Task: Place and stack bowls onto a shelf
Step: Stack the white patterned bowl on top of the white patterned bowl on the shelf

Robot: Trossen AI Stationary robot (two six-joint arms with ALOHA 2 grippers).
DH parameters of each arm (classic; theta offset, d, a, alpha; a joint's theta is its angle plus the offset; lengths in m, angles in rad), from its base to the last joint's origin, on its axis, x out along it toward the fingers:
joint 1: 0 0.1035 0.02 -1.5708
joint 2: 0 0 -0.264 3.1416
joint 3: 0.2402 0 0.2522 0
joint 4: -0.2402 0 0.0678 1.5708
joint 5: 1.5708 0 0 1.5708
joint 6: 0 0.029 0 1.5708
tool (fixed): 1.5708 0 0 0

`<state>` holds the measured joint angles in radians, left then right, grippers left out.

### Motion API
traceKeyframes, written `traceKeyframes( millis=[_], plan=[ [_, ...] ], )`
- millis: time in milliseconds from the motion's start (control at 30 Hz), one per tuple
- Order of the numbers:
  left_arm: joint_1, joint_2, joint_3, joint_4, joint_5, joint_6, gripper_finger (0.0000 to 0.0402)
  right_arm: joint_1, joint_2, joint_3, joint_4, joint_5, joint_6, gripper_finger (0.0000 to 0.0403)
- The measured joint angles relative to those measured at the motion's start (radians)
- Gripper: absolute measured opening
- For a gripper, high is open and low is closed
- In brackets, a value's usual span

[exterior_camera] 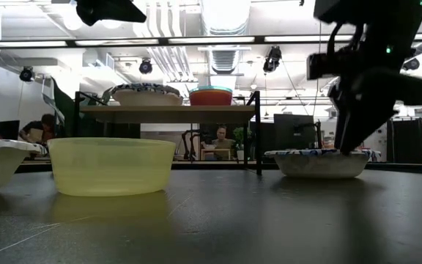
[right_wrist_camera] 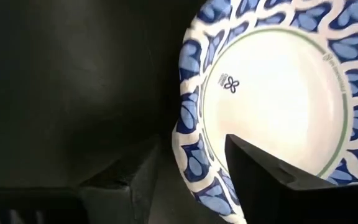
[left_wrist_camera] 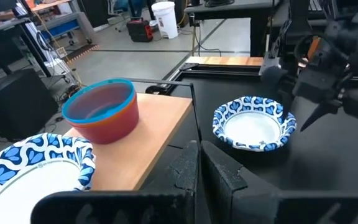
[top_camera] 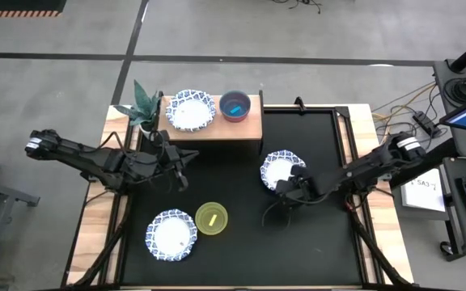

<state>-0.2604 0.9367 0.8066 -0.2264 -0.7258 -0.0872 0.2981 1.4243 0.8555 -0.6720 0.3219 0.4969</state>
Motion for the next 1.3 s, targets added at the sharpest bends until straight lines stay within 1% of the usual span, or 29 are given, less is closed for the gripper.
traceKeyframes(
  millis=[133, 367, 400, 567, 733, 867, 1000, 1167, 1300],
  plan=[
    [0.0, -0.001, 0.0, -0.009, 0.0, 0.0, 0.0, -0.003, 0.043, 0.0, 0.001, -0.001, 0.001, 0.0136],
    [0.0, 0.0, 0.0, -0.009, 0.0, 0.0, 0.0, -0.004, 0.061, 0.0, -0.003, -0.007, -0.005, 0.0026],
    [0.0, 0.0, -0.001, -0.009, 0.0, 0.0, 0.0, -0.004, 0.055, 0.0, -0.004, -0.007, -0.005, 0.0019],
    [0.0, -0.001, -0.002, -0.009, 0.0, 0.0, 0.0, -0.004, -0.001, 0.022, -0.015, -0.074, -0.004, 0.0014],
    [0.0, -0.002, -0.003, -0.018, 0.0, 0.003, 0.0, -0.002, -0.079, 0.098, -0.021, -0.109, -0.033, 0.0013],
    [0.0, -0.012, -0.003, -0.038, -0.002, 0.006, 0.0, -0.002, -0.129, 0.183, -0.019, -0.104, -0.107, 0.0012],
    [-0.004, -0.05, -0.005, -0.104, -0.062, -0.027, 0.0, -0.002, -0.129, 0.286, -0.018, -0.086, -0.24, 0.0012],
    [-0.018, -0.14, -0.04, -0.107, -0.078, -0.043, 0.0, -0.004, -0.073, 0.427, 0.004, -0.003, -0.472, 0.0012],
    [-0.021, -0.23, -0.068, -0.099, -0.08, -0.06, 0.0, -0.027, -0.003, 0.539, 0.012, 0.125, -0.679, 0.0012]
  ],
)
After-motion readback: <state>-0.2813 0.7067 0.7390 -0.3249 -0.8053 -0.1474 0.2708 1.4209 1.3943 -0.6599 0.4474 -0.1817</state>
